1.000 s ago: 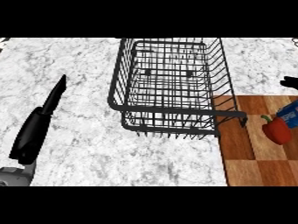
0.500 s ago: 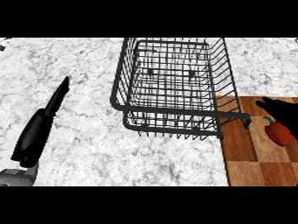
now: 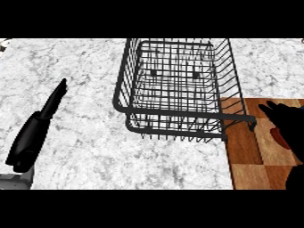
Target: Pick the bell pepper from the cutting board and place it in the tiered basket
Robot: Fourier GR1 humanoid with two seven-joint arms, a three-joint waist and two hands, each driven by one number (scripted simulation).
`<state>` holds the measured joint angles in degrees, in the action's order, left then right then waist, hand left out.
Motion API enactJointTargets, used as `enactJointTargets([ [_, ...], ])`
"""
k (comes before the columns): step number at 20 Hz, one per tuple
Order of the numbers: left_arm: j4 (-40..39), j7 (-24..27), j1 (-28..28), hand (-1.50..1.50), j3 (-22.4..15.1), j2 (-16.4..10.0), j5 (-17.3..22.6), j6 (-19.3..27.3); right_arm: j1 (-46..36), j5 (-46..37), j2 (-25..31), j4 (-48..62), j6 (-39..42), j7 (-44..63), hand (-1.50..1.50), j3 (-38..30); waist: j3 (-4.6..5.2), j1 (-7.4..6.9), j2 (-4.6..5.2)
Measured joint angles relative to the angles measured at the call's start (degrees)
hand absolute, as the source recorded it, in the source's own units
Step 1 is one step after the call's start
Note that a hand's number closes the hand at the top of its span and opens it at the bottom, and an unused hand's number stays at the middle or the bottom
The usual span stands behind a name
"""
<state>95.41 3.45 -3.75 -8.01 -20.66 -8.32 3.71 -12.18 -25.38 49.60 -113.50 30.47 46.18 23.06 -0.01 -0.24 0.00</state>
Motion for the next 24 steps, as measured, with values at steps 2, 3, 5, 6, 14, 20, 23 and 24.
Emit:
enactJointTargets([
  [2,-0.1,1.3,1.1,0.0,0.0,0.9,-0.6,0.2,0.0,-1.6,-0.7,1.7,1.0,-1.1,-1.5,-0.8,0.02,0.0,0.0],
  [3,-0.8,1.4,0.6,0.0,0.4,1.0,-0.8,-0.1,0.5,-1.7,-0.7,1.8,2.0,-1.5,-1.5,-1.5,0.01,0.09,0.0],
  [5,-1.2,1.8,0.6,0.0,1.2,1.0,-0.7,-1.0,2.2,-3.5,-0.9,1.6,2.7,-2.6,-1.5,-1.7,0.02,0.2,-0.02],
  [6,-1.5,1.5,0.1,0.0,1.0,1.7,-1.4,-0.6,2.7,-3.6,-1.0,1.6,3.7,-2.8,-1.5,-2.1,0.01,0.25,-0.02],
  [14,0.4,-0.1,-0.2,0.0,2.7,2.7,-2.5,-2.5,5.0,-9.7,-3.1,5.0,5.6,-7.3,-1.5,-5.2,0.0,0.2,-0.03],
  [20,0.8,-0.5,0.0,0.0,3.2,3.9,-3.5,-3.3,6.1,-15.1,-4.0,6.8,1.4,-13.1,-1.5,-9.2,-0.01,0.28,-0.03],
  [23,-0.4,-0.4,-1.3,0.0,4.4,4.2,-3.4,-4.5,6.2,-16.8,-5.1,8.1,1.6,-15.6,-1.5,-11.4,0.0,0.29,-0.02],
  [24,-0.2,-0.9,-1.4,0.0,4.3,4.7,-3.9,-4.5,6.7,-17.7,-5.6,8.6,1.4,-16.5,-1.5,-11.9,0.01,0.29,-0.03],
])
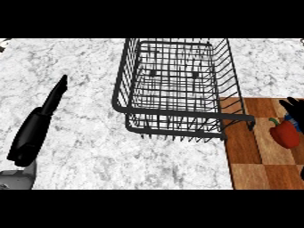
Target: Pick the bell pepper from the cutting board and place it in the tiered basket
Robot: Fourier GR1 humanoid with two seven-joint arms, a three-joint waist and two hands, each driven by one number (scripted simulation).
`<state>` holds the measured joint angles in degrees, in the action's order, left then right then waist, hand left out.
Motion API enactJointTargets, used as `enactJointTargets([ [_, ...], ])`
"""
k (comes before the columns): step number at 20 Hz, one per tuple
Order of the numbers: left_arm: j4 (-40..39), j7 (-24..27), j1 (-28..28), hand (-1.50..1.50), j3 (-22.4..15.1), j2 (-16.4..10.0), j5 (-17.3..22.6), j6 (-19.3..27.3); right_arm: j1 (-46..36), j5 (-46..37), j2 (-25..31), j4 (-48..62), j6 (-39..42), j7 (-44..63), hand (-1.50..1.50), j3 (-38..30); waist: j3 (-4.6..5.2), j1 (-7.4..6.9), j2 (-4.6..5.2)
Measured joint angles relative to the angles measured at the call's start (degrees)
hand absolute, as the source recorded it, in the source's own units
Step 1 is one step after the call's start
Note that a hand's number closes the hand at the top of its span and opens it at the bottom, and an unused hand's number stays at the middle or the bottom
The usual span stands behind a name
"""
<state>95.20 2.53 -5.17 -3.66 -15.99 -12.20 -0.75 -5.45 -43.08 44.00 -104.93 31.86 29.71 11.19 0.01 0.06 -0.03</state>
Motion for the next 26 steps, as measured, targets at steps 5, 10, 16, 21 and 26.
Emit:
enactJointTargets([
  [5,0.0,0.3,0.0,0.0,0.4,1.1,-1.6,-0.4,-0.6,-3.0,-2.1,4.4,0.1,-4.2,-1.5,-2.1,-0.01,-0.07,0.02],
  [10,-0.2,0.8,-0.3,0.0,1.4,1.8,-2.3,-1.4,-1.8,-7.0,-5.5,9.9,-2.1,-7.7,-1.5,-3.1,-0.01,-0.17,0.03],
  [16,1.8,0.5,1.6,0.0,1.6,3.1,-3.3,-2.2,-1.4,-10.7,-8.2,13.1,-4.3,-11.1,-1.5,-5.1,0.13,-0.2,-0.08],
  [21,0.3,0.8,0.4,0.0,2.6,3.7,-3.7,-2.9,-2.7,-13.3,-9.8,17.4,-6.2,-14.4,-1.5,-6.7,0.25,-0.2,-0.13],
  [26,0.9,1.3,1.1,0.0,3.3,3.7,-3.9,-3.7,-3.5,-16.8,-11.2,21.5,-8.3,-17.1,1.5,-5.5,0.51,-0.35,-0.3],
])
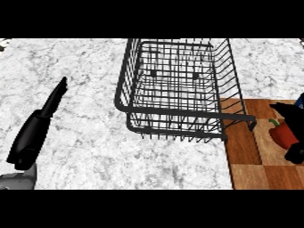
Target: Pick the bell pepper from the cutting board and place it in the tiered basket
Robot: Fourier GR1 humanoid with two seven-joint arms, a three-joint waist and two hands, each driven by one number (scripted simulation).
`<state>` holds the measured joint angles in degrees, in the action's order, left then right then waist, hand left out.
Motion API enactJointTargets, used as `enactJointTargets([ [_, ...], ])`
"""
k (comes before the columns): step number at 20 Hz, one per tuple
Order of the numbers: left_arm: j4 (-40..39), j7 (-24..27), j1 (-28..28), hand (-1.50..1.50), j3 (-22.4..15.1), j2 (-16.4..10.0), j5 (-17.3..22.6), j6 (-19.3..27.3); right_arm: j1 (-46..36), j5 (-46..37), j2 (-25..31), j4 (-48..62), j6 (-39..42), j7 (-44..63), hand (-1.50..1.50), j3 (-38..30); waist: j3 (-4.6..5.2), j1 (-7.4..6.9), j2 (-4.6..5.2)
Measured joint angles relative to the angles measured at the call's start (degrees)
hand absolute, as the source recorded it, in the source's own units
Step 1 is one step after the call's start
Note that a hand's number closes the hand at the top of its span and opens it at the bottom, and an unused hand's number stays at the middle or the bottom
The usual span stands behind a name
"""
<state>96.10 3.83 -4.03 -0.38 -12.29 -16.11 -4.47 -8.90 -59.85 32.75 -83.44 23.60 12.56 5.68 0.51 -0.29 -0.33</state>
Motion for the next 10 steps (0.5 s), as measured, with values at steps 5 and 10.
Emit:
enactJointTargets([
  [5,-0.6,0.2,-0.5,0.0,0.8,-0.2,0.1,-0.6,-0.4,1.5,-1.8,1.6,-3.3,-5.5,1.5,-1.1,0.16,-0.05,-0.11],
  [10,-1.5,0.9,-0.8,0.0,1.0,0.4,-0.4,-0.7,-0.9,-0.1,-2.3,2.0,-7.2,-10.4,1.5,-1.3,0.05,0.0,-0.07],
])
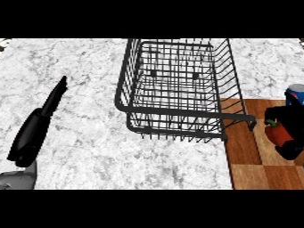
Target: Pick the bell pepper from the cutting board and place it in the tiered basket
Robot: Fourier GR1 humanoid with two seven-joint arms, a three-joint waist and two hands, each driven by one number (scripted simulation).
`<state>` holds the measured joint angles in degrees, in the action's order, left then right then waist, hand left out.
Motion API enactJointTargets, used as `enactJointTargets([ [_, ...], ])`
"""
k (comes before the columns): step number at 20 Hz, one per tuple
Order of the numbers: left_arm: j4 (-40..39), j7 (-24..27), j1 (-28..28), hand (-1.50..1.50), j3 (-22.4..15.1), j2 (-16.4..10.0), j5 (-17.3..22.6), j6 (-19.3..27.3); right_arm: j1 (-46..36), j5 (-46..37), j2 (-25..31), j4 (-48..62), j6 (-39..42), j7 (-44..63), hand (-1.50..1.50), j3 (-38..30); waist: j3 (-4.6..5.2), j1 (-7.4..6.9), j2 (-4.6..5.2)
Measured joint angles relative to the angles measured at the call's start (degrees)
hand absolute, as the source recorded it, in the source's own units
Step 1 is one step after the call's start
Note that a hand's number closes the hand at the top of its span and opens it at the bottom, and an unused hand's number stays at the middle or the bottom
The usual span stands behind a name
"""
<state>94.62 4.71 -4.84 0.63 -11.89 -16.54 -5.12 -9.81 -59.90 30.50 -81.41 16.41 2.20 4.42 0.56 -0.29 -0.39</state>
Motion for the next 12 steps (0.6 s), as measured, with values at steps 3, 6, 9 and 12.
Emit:
enactJointTargets([
  [3,2.0,-0.4,1.7,0.0,0.0,0.1,-0.1,-0.6,0.3,-0.8,-0.8,-3.2,0.2,-0.2,1.5,-0.2,-0.17,0.07,0.07],
  [6,2.7,-1.0,1.6,0.0,-0.4,0.9,-0.6,-0.4,-0.4,0.4,1.1,-0.5,-1.8,-4.1,1.5,-4.1,-0.22,0.02,0.13],
  [9,2.1,-0.5,1.3,0.0,-0.5,0.9,-0.6,-0.6,-2.4,2.9,4.8,7.5,-4.6,-9.3,1.5,-9.9,-0.26,-0.19,0.32],
  [12,2.2,-0.9,0.5,0.0,0.0,0.9,-0.4,-0.8,-4.8,5.2,8.4,15.5,-7.2,-14.9,1.5,-15.0,-0.37,-0.3,0.45],
])
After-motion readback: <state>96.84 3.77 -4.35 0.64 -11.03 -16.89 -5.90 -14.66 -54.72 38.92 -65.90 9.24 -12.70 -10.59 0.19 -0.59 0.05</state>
